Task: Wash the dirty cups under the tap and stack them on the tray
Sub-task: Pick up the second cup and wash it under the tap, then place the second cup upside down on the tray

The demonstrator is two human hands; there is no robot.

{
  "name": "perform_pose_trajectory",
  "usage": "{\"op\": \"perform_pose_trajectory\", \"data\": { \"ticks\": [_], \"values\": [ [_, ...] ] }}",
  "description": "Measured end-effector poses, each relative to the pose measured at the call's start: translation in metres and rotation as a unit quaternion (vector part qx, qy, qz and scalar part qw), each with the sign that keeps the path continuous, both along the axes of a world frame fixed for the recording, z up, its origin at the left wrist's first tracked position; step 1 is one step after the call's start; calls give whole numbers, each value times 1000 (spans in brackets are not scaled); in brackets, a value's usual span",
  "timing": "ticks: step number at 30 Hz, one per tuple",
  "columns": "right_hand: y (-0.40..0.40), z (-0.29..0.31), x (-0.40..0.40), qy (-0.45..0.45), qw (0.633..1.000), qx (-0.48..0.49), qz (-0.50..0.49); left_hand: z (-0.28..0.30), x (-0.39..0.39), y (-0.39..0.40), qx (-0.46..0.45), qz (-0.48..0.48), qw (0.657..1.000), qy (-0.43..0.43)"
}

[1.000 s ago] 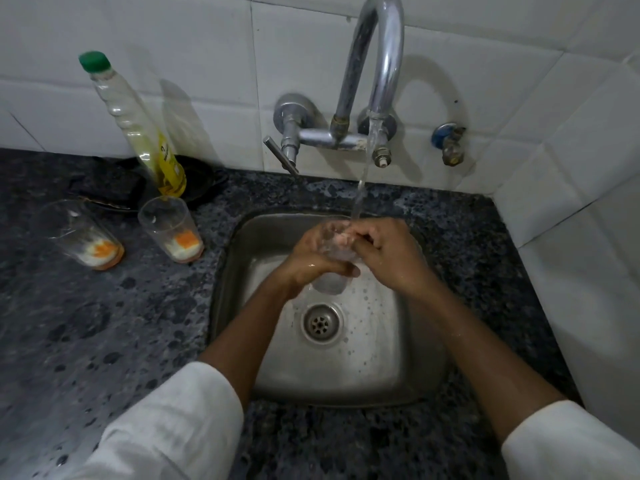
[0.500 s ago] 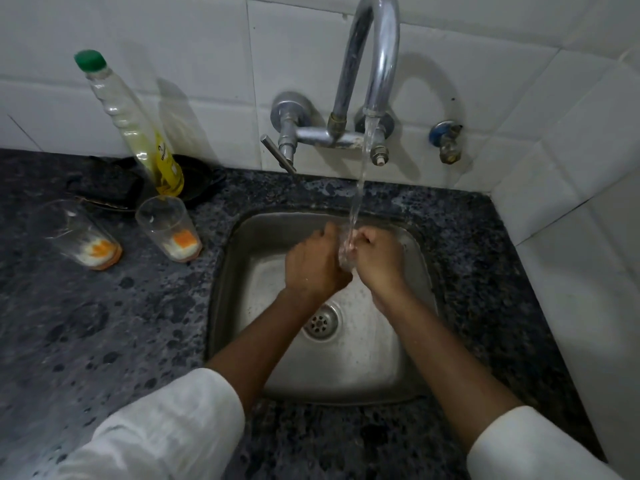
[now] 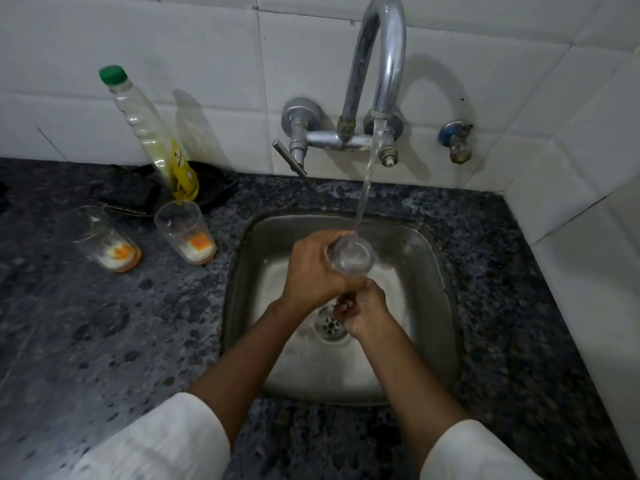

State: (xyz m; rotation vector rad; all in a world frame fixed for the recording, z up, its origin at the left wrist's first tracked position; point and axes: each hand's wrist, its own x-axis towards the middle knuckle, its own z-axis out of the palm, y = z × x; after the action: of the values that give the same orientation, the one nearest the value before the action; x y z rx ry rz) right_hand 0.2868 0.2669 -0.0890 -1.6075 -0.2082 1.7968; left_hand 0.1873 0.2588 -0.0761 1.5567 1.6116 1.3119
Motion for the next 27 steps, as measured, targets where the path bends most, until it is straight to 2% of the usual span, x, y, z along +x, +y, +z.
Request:
{"op": "perform_pose_trajectory", "data": {
  "ticks": [2, 3, 5, 6, 8, 9, 11, 14, 16, 18, 21, 24, 27],
  "values": [
    [1, -6, -1, -45, 998, 15, 50, 4, -2, 3, -24, 8, 1000, 12],
    [1, -9, -1, -110, 987, 48, 106, 8, -5, 4, -43, 19, 999, 20],
    [-3, -15, 0, -278, 924, 175, 195, 12, -16, 7, -77, 60, 994, 56],
    [-7, -12, 0, -297, 901, 242, 204, 14, -24, 7, -87, 75, 991, 70],
    [-17, -2, -7, -222, 879, 340, 252, 20, -39, 5, -99, 78, 989, 80],
    [-19, 5, -16, -204, 868, 356, 280, 23, -46, 3, -106, 69, 988, 84],
    [-20, 10, -35, -246, 857, 361, 274, 31, -59, -2, -139, 33, 988, 65],
    [-18, 15, -59, -305, 847, 379, 216, 52, -75, -5, -199, -30, 978, -56],
    [-20, 13, -68, -296, 841, 400, 212, 68, -82, 5, -191, -1, 971, -142],
    [-26, 11, -73, -295, 835, 410, 220, 80, -86, 25, -166, 44, 971, -167],
    [-31, 8, -80, -312, 825, 417, 218, 95, -76, 43, -138, 50, 976, -163],
    [-33, 5, -82, -310, 828, 420, 203, 95, -61, 51, -117, -7, 988, -97],
    [-34, 5, -81, -318, 827, 428, 181, 98, -57, 59, -110, -25, 993, -15]
  ]
}}
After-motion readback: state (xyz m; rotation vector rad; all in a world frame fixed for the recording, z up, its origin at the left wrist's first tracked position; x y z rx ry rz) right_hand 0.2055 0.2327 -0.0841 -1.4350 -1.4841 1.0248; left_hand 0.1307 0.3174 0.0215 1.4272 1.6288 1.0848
